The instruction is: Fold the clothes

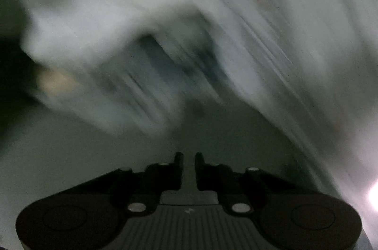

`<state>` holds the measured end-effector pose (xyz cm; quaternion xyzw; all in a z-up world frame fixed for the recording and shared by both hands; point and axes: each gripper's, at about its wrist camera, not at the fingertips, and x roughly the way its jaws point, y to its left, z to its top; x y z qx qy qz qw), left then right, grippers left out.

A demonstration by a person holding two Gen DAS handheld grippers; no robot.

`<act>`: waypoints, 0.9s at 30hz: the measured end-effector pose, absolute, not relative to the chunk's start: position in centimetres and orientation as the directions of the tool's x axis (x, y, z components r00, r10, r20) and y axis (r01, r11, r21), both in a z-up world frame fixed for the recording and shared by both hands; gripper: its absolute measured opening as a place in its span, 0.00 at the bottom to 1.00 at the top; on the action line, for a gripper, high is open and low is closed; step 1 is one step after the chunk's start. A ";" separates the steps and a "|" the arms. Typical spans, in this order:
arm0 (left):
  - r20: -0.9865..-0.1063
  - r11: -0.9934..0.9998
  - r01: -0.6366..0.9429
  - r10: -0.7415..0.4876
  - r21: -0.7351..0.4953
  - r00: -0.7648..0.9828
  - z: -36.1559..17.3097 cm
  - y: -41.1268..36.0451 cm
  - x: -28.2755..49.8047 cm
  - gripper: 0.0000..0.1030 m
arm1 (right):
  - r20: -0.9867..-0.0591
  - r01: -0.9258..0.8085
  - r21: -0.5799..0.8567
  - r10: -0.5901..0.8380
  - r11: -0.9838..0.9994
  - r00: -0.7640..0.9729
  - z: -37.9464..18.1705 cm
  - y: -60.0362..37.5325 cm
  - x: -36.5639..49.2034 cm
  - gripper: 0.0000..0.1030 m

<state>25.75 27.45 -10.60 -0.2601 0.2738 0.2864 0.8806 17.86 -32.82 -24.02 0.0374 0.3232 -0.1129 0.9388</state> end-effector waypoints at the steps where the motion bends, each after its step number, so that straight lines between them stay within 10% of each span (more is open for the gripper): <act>1: -0.619 0.678 -0.675 0.404 -0.291 0.673 -9.7 28.2 25.7 0.38 | -0.615 0.236 -0.003 -0.187 0.972 0.766 -24.0 -32.8 17.9 1.00; 7: -0.571 0.801 -0.514 0.277 -0.307 0.773 -8.9 26.0 21.9 0.50 | -0.613 0.235 -0.003 -0.188 0.972 0.768 -24.0 -32.8 17.8 1.00; 13: -0.740 0.959 -0.237 0.045 -0.157 0.671 -17.0 16.4 18.5 0.50 | -0.613 0.233 -0.004 -0.186 0.972 0.767 -24.0 -32.9 17.9 1.00; 27: -0.817 0.849 -0.499 0.155 -0.177 0.555 -20.2 20.7 19.0 0.51 | -0.795 0.216 0.009 -0.124 0.976 0.593 -21.6 -34.2 22.0 0.97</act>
